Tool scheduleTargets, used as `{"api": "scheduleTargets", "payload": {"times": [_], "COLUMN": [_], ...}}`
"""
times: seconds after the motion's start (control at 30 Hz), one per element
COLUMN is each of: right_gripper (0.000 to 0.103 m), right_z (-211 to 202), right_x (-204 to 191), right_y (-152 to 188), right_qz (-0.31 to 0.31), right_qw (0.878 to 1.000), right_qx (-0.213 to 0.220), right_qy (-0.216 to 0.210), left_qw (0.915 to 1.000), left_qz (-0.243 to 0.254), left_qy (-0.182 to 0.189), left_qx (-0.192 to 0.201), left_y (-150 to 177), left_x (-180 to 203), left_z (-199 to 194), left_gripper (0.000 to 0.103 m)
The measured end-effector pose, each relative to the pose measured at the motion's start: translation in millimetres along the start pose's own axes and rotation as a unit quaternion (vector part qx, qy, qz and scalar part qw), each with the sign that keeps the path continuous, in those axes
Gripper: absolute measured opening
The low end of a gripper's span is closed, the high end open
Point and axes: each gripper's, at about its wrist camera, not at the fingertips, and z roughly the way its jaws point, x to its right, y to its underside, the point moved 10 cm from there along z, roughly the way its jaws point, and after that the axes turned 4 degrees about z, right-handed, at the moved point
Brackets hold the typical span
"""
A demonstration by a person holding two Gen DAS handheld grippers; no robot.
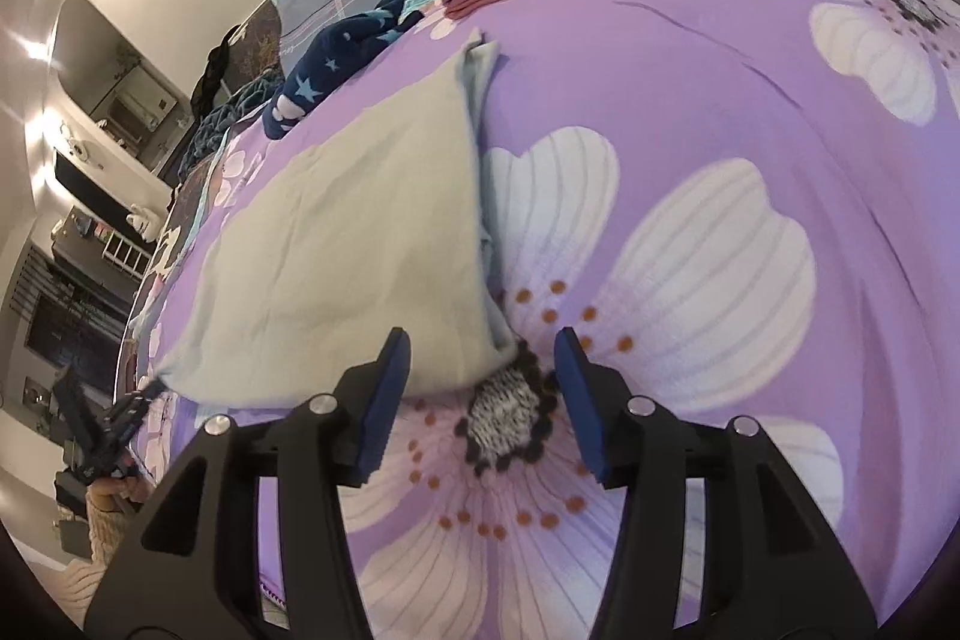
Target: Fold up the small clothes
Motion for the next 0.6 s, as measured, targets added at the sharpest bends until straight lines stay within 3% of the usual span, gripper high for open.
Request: {"api": "scheduleTargets", "payload": {"times": [0.07,0.17,0.27,0.4,0.5,0.6], "right_gripper": [0.051,0.052,0.053,0.053,0.053,0.053], "right_z": [-1.7,-0.2,-0.5,-6.2,-8.8,-5.5], "right_x": [2.7,4.8,2.4,-3.3,-7.6,-7.6], "right_y": [2.0,5.3,7.0,10.1,13.7,18.6], "right_qz": [0.004,0.007,0.001,-0.009,-0.013,-0.011], "right_qw": [1.0,1.0,1.0,1.0,1.0,1.0], "right_qx": [0.001,-0.004,-0.009,-0.016,-0.017,-0.017], "right_qy": [-0.003,-0.002,-0.003,-0.006,-0.017,-0.019], "left_qw": [0.9997,0.9959,0.9957,0.9987,0.9986,0.998], "left_qz": [0.018,0.047,0.014,-0.045,-0.046,-0.013], "left_qy": [-0.007,-0.049,-0.06,-0.017,0.023,0.06], "left_qx": [-0.016,-0.061,-0.069,-0.015,0.013,0.017], "left_y": [8.7,31.7,44.9,21.6,-2.5,-17.6], "left_x": [-4.3,-11.9,-24.4,-22.0,0.8,35.3], "left_z": [-5.2,5.9,7.8,-7.3,-9.0,2.7], "left_gripper": [0.001,0.0,0.0,0.0,0.002,0.023]}}
